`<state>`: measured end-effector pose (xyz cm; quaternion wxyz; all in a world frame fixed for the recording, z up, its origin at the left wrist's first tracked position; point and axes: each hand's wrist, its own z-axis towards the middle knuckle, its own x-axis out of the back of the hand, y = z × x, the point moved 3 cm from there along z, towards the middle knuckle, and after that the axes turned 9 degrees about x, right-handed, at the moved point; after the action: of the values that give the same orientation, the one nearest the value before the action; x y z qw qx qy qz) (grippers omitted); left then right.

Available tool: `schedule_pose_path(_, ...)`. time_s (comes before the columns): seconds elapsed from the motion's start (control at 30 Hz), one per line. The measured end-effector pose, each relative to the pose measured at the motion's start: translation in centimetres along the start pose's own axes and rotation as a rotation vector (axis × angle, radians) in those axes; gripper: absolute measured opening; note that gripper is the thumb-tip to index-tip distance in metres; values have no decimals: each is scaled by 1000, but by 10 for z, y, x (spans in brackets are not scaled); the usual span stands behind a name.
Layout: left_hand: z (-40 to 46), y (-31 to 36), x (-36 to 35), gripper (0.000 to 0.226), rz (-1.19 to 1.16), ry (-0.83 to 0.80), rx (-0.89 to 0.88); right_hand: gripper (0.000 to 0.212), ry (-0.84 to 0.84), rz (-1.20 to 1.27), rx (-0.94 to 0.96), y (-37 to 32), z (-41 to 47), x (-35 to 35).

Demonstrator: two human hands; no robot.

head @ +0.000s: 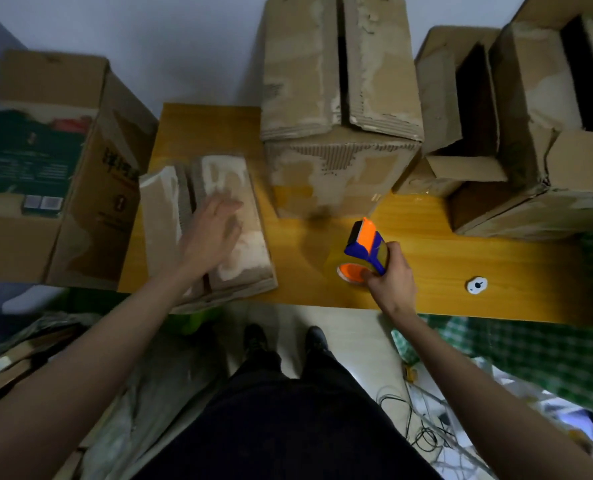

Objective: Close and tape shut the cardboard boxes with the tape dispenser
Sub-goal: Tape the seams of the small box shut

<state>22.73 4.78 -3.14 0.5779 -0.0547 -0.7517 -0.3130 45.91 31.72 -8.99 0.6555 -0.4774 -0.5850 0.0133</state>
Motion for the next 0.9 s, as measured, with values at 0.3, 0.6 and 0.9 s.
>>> schedule_pose_path(0.3, -21, -109, 29, 76, -73, -378, 175, 55, -106, 31, 272, -136, -13, -12)
schedule_pose_path(0.6, -36, -175, 38, 115, -88, -418, 181, 54, -165, 133, 294, -194, -11, -34)
schedule_pose_path(0.9, -67, -130, 0, 120, -339, -305, 354, 31, -392, 553, 209, -210, 7, -53)
